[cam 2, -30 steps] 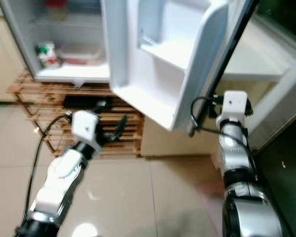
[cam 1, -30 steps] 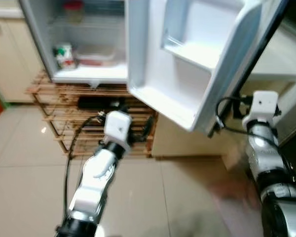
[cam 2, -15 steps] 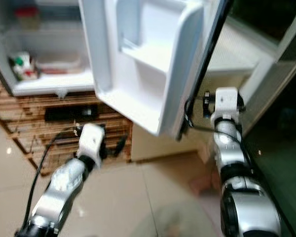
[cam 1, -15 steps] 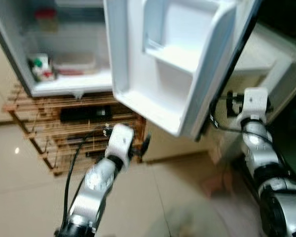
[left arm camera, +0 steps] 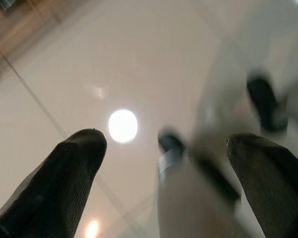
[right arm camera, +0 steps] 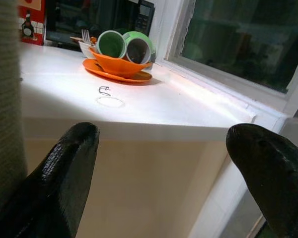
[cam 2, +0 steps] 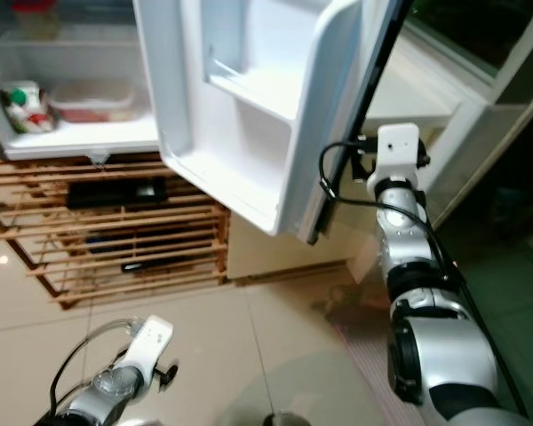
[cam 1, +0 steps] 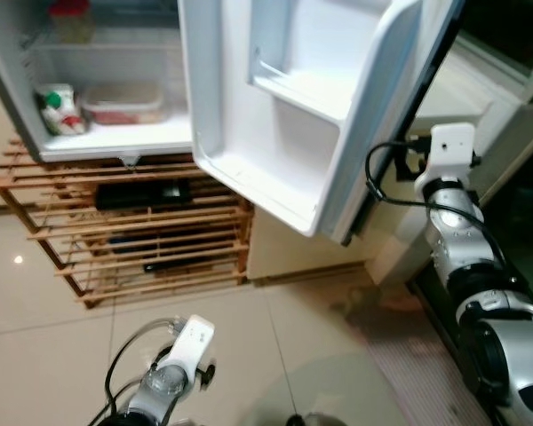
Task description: Restocking fridge
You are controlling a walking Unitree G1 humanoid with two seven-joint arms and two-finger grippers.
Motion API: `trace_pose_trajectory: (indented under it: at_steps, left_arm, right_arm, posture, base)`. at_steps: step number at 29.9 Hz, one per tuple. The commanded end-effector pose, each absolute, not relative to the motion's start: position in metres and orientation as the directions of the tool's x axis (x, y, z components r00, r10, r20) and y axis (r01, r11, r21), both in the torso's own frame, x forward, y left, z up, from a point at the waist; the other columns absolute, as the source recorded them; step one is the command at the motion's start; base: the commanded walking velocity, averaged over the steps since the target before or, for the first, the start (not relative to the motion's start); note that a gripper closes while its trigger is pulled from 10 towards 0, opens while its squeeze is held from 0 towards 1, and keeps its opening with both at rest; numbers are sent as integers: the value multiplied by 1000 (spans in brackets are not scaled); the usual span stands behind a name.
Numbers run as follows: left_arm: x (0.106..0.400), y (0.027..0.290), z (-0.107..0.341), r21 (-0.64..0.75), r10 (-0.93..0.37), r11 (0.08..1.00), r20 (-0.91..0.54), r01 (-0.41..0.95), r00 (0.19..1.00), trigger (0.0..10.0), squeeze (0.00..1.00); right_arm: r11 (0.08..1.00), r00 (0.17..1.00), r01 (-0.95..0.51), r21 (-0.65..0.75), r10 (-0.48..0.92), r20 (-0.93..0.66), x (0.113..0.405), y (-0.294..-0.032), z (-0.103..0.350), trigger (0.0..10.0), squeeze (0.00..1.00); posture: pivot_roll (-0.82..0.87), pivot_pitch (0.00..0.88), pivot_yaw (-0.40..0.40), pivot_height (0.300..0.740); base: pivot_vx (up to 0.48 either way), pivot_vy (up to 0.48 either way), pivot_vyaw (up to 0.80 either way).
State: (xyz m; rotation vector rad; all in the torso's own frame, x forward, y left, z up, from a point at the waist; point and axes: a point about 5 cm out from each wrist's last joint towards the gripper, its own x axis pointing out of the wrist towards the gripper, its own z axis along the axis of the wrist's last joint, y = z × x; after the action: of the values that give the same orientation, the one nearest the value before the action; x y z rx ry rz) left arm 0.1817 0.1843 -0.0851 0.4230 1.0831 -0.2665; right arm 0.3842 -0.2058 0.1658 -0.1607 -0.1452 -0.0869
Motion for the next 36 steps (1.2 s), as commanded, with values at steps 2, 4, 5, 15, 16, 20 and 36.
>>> trace_pose_trajectory:
  at_steps: [2,4,5,15,16,20,36]
  left_arm:
    - [168,188,-92,206,13,863,-922,461,387,10000,0]
    - [148,190,-100,182,8,811,-954,556,300,10000,0]
    - [148,190,-100,182,8,811,-954,556,300,10000,0]
    - [128,170,-108,120,-38,743,-975,659,220,10000,0]
    - [128,168,-109,117,-41,735,-975,668,217,10000,0]
    - [129,158,-109,99,-63,706,-978,701,201,10000,0]
    - [194,105,-82,165,-161,787,-876,595,455,10000,0]
  right_arm:
    - [989,983,53,-138,-27,179,389,-196,179,10000,0]
    - [997,981,-13,-80,28,194,389,-186,186,10000,0]
    - [997,981,-13,-80,28,194,389,-186,186,10000,0]
    - [877,884,-459,145,434,176,351,-137,211,10000,0]
    - [849,864,-500,171,474,173,345,-132,215,10000,0]
    - [672,721,-691,267,666,189,318,-109,239,10000,0]
    - [871,957,-278,405,289,36,335,-190,228,10000,0]
  posture:
    - [-65,81,-110,740]
    - [-73,75,-108,740]
    - [-73,75,-108,740]
    - [-81,50,-91,740]
    - [-84,48,-90,740]
    - [-88,41,-93,740]
    - [-80,21,-89,740]
  base:
    - [0,0,0]
    - [0,0,0]
    - [0,0,0]
    - [0,0,0]
    - [0,0,0]
    - [0,0,0]
    - [0,0,0]
